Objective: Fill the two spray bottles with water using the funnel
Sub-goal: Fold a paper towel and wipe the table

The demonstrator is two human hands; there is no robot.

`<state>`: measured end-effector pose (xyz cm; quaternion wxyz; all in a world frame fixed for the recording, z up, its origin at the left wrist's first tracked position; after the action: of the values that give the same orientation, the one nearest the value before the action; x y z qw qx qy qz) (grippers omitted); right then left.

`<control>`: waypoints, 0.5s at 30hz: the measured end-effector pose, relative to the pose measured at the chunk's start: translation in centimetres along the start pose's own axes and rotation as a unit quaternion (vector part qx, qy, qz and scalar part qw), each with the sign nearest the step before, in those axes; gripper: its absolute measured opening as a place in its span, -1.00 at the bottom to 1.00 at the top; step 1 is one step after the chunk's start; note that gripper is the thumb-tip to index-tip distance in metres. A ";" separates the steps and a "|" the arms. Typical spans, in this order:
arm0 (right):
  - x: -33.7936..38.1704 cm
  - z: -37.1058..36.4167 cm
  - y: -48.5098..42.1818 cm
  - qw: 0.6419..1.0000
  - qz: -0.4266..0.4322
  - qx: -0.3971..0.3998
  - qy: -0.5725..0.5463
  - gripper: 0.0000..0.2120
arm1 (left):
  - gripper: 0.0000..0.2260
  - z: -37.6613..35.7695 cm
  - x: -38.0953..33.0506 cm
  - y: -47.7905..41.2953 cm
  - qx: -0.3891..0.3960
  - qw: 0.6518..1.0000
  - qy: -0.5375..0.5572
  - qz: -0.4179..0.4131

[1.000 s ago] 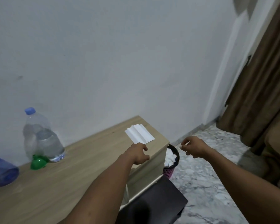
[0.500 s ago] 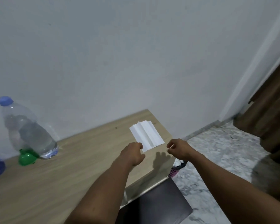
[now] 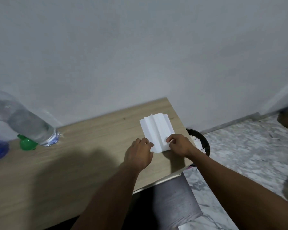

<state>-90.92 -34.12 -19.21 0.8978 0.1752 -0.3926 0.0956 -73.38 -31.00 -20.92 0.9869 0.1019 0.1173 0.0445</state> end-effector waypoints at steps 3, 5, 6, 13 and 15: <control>-0.8 -0.5 -1.2 1.000 0.008 0.030 -0.001 -0.80 | -0.76 -0.2 0.3 -0.6 -0.030 0.999 0.010 0.007; -1.2 -0.6 -1.7 0.999 0.011 0.046 -0.004 -0.81 | -0.83 0.2 0.3 -0.8 -0.068 0.997 0.027 0.002; -1.3 -0.6 -1.9 0.998 0.013 0.055 -0.005 -0.81 | -0.86 0.4 0.2 -0.6 -0.097 0.995 0.036 -0.008; -2.0 -1.0 -2.6 0.997 0.021 0.072 -0.019 -0.78 | -0.88 3.0 0.1 -0.2 -0.174 0.980 0.101 0.006; -2.0 -1.0 -2.8 0.997 0.019 0.069 -0.021 -0.79 | -0.89 3.9 0.2 -0.5 -0.167 0.978 0.126 0.025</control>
<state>-90.70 -36.35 -21.99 0.8733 0.2309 -0.4070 0.1358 -72.22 -32.23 -17.36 0.9659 -0.0680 0.2286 0.1003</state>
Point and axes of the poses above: each hand's wrist, its own y-axis away from the middle knuckle, its own z-axis out of the back of the hand, x = y × z, the point moved 9 cm from there along -y, towards the middle knuckle, and after that the axes turned 15 degrees about z, right-handed, at the moved point
